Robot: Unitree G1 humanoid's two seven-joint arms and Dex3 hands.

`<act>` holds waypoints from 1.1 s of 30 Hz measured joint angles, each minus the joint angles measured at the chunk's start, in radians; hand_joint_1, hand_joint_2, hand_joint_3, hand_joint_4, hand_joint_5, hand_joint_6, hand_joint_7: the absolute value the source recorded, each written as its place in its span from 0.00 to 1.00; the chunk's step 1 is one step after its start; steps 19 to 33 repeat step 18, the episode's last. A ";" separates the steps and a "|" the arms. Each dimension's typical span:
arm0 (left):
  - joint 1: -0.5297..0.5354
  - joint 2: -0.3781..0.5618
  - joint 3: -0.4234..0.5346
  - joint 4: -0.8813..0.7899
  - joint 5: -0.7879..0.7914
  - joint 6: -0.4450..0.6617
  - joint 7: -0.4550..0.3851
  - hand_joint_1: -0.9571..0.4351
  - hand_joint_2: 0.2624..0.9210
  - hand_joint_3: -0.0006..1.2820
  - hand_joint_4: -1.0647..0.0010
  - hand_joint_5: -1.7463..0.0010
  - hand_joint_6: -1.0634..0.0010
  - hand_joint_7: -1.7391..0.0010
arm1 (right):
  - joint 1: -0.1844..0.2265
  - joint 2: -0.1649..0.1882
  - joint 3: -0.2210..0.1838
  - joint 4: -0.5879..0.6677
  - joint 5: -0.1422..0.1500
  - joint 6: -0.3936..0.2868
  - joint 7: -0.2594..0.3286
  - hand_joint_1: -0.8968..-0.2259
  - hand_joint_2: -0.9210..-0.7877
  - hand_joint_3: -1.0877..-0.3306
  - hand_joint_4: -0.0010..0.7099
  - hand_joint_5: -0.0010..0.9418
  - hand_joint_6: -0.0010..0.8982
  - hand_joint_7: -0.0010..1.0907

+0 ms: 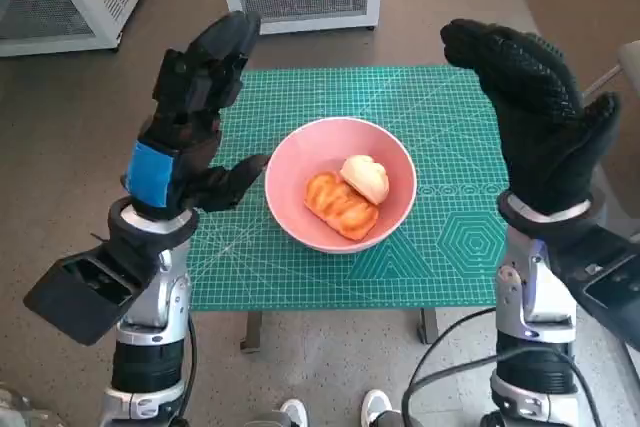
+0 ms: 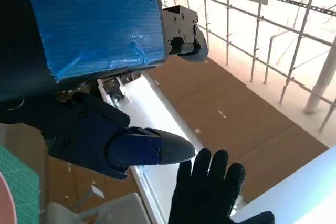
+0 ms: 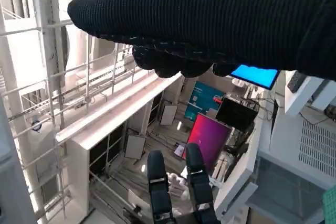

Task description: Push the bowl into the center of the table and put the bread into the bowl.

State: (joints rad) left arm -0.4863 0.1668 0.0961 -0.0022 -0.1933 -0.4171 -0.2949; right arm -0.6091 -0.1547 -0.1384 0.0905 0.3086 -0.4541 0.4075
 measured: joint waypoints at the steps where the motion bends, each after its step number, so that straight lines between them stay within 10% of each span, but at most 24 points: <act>1: 0.000 0.000 0.000 0.000 0.000 -0.002 -0.001 0.21 1.00 0.28 0.82 0.99 0.95 0.73 | 0.000 0.000 0.000 0.000 0.000 0.000 0.000 0.75 0.00 0.83 0.53 0.00 0.14 0.61; 33: 0.000 0.000 -0.001 0.000 -0.004 -0.002 -0.002 0.21 1.00 0.28 0.82 0.99 0.93 0.74 | -0.001 -0.002 0.007 0.000 -0.002 0.003 -0.001 0.73 0.00 0.84 0.53 0.00 0.13 0.62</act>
